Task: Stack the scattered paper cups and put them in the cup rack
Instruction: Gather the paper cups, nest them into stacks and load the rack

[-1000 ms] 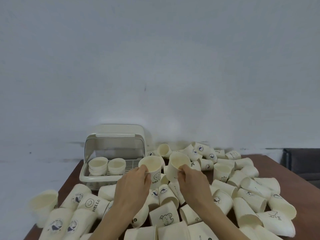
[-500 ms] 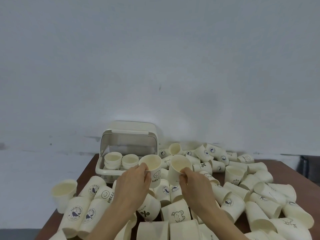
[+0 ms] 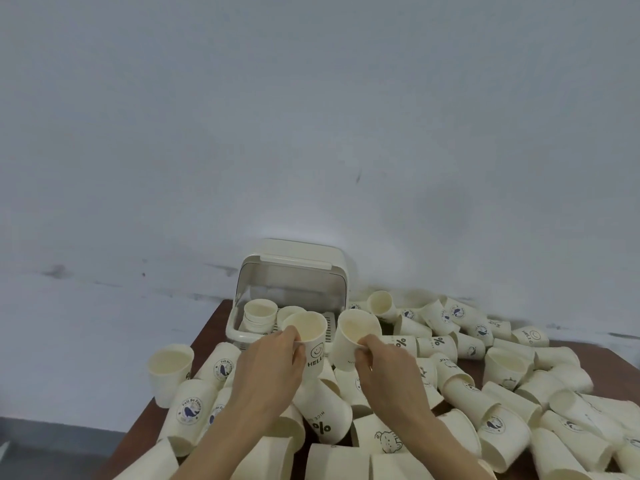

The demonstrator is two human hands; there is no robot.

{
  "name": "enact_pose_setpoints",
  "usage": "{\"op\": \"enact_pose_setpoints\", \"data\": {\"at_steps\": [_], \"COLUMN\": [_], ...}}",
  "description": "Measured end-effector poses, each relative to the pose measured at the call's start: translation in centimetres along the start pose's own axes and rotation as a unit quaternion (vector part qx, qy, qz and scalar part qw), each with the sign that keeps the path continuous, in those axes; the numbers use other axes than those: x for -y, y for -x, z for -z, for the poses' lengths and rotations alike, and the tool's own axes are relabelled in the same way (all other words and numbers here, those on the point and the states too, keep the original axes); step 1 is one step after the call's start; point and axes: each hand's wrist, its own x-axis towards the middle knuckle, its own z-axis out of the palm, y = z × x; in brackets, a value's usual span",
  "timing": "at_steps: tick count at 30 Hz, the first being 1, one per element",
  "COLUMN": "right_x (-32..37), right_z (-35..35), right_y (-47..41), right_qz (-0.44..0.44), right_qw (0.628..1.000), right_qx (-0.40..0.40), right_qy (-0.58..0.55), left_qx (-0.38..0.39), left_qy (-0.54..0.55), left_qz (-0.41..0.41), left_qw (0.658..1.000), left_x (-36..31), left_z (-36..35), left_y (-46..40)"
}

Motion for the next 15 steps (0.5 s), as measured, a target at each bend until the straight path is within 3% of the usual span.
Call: {"op": "enact_pose_setpoints", "data": {"at_steps": [15], "right_x": [5.2], "right_z": [-4.8], "right_y": [-7.8], "right_qz": [0.005], "right_qw": [1.000], "right_qx": [0.027], "right_qy": [-0.003], "left_qx": [-0.026], "left_qy": [-0.011], "left_qz": [0.051], "left_qw": [0.998], "left_x": [4.1], "left_z": [1.7], "left_y": [-0.8]}}
